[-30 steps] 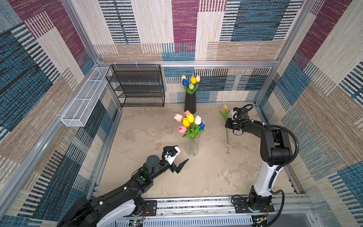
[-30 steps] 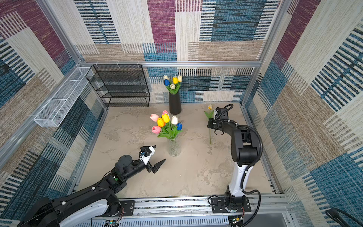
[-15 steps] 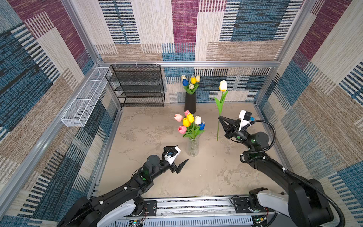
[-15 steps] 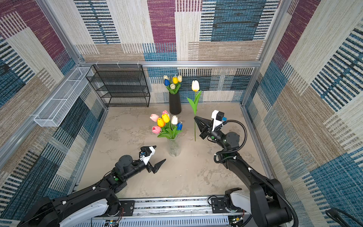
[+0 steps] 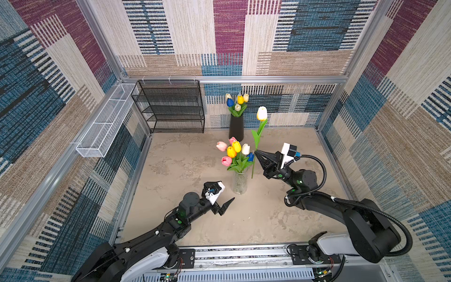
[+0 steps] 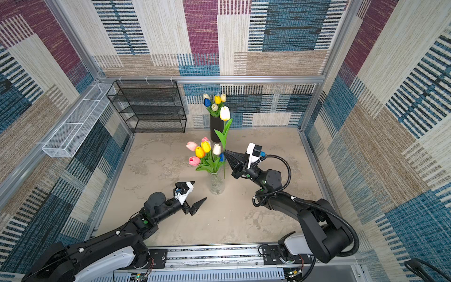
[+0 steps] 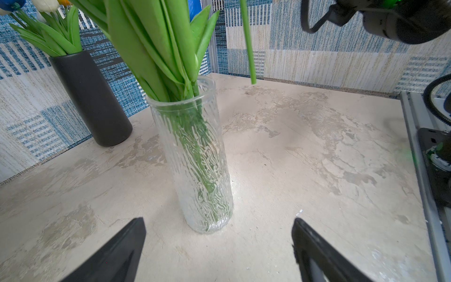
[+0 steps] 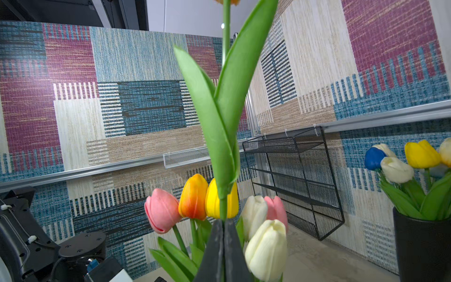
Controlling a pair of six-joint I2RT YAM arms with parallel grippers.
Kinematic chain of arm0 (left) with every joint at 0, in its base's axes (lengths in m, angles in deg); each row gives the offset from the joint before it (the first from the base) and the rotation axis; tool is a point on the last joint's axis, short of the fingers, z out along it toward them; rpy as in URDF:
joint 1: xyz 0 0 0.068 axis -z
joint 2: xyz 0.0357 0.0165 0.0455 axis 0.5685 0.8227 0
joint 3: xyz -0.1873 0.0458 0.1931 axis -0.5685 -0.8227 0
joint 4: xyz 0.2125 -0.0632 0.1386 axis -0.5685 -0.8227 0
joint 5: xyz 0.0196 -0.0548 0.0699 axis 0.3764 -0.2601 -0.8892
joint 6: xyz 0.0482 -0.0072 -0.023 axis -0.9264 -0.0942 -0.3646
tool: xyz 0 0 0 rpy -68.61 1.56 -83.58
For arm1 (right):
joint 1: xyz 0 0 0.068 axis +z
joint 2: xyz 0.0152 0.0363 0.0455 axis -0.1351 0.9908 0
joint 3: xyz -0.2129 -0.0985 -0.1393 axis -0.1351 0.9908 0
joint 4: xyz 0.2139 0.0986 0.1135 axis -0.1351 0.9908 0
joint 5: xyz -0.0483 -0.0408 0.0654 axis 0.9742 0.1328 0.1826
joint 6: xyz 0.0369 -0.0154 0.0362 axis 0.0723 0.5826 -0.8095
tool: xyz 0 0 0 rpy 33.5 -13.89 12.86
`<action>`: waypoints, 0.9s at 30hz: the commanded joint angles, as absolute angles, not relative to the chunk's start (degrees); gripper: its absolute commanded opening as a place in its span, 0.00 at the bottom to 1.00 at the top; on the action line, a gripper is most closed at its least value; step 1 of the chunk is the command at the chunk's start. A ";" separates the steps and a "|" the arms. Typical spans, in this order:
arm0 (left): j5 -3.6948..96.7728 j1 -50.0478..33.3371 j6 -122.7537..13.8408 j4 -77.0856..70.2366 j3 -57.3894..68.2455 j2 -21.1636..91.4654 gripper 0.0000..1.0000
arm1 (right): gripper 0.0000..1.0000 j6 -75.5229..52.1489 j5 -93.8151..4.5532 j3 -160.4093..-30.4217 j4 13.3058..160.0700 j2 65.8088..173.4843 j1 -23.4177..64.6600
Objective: Arrange the flowers into the vase
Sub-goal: 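Lift the orange tulip upright and carry it over the glass vase, then lower the orange tulip stem into the glass vase with the right gripper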
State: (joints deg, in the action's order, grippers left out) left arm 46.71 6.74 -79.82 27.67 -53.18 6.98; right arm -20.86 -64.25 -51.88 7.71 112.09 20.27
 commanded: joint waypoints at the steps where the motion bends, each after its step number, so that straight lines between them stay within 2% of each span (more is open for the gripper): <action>1: 47.59 6.75 -80.87 30.16 -52.95 6.64 0.96 | 0.00 -19.83 -62.62 -54.52 -10.78 114.47 20.89; 19: 47.45 6.75 -81.32 29.62 -52.51 7.04 0.96 | 0.00 -14.93 -60.10 -58.28 -13.54 120.30 22.47; 27: 47.27 6.75 -81.52 29.18 -52.51 6.74 0.96 | 0.00 -13.02 -60.51 -53.33 -12.68 119.06 22.91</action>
State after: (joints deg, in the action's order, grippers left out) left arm 46.73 6.74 -79.86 27.64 -52.86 6.90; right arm -14.37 -60.53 -54.81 4.36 120.05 22.65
